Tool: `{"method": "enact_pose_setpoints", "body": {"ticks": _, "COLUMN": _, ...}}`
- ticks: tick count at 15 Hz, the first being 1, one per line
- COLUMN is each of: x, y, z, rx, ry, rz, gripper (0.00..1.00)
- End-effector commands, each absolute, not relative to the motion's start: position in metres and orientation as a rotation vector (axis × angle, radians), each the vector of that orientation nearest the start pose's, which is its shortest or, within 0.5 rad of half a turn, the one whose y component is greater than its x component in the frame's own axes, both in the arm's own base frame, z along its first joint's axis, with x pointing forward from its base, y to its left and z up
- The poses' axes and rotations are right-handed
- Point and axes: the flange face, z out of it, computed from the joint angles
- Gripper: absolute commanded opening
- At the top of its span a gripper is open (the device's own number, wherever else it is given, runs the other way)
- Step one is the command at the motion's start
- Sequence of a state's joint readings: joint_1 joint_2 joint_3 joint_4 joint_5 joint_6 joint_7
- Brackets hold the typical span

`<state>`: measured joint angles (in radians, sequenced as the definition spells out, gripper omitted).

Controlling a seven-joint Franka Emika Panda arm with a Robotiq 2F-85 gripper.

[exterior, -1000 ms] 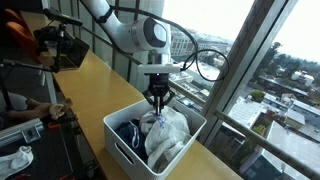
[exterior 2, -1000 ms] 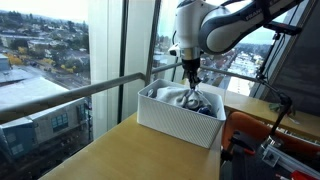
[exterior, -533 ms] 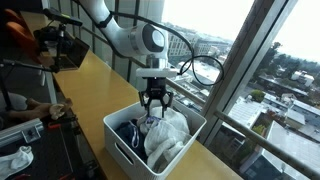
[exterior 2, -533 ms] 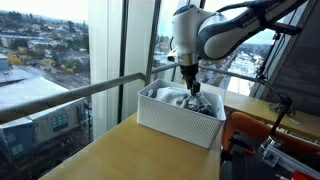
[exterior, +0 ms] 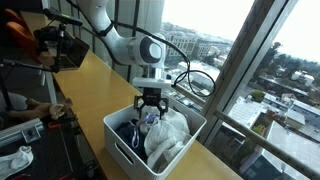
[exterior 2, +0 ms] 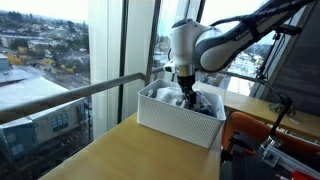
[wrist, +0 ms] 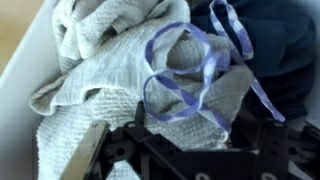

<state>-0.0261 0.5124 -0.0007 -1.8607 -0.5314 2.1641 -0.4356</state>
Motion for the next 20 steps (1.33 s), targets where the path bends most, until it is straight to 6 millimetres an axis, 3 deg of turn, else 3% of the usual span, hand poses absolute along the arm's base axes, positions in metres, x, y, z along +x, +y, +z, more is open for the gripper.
{"method": "enact_pose_setpoints", "body": {"ticks": 1, "x": 0.625, "y": -0.050, "z": 0.193, "rx": -3.174, "ry": -1.199, "rz": 0.448, "gripper": 0.58}}
{"method": "enact_pose_setpoints", "body": {"ticks": 8, "x": 0.628, "y": -0.080, "z": 0.123, "rx": -3.093, "ry": -1.095, "rz": 0.424, "gripper": 0.05}}
{"method": "enact_pose_setpoints", "body": {"ticks": 10, "x": 0.631, "y": -0.081, "z": 0.122, "rx": -3.083, "ry": -1.079, "rz": 0.423, "gripper": 0.00}}
{"method": "enact_pose_setpoints", "body": {"ticks": 15, "x": 0.629, "y": -0.071, "z": 0.159, "rx": -3.111, "ry": -1.061, "rz": 0.374, "gripper": 0.03}}
{"method": "enact_pose_setpoints", "body": {"ticks": 17, "x": 0.628, "y": -0.066, "z": 0.179, "rx": -3.126, "ry": -1.048, "rz": 0.347, "gripper": 0.39}}
{"method": "enact_pose_setpoints", "body": {"ticks": 20, "x": 0.627, "y": -0.053, "z": 0.222, "rx": -3.163, "ry": -1.049, "rz": 0.282, "gripper": 0.59}}
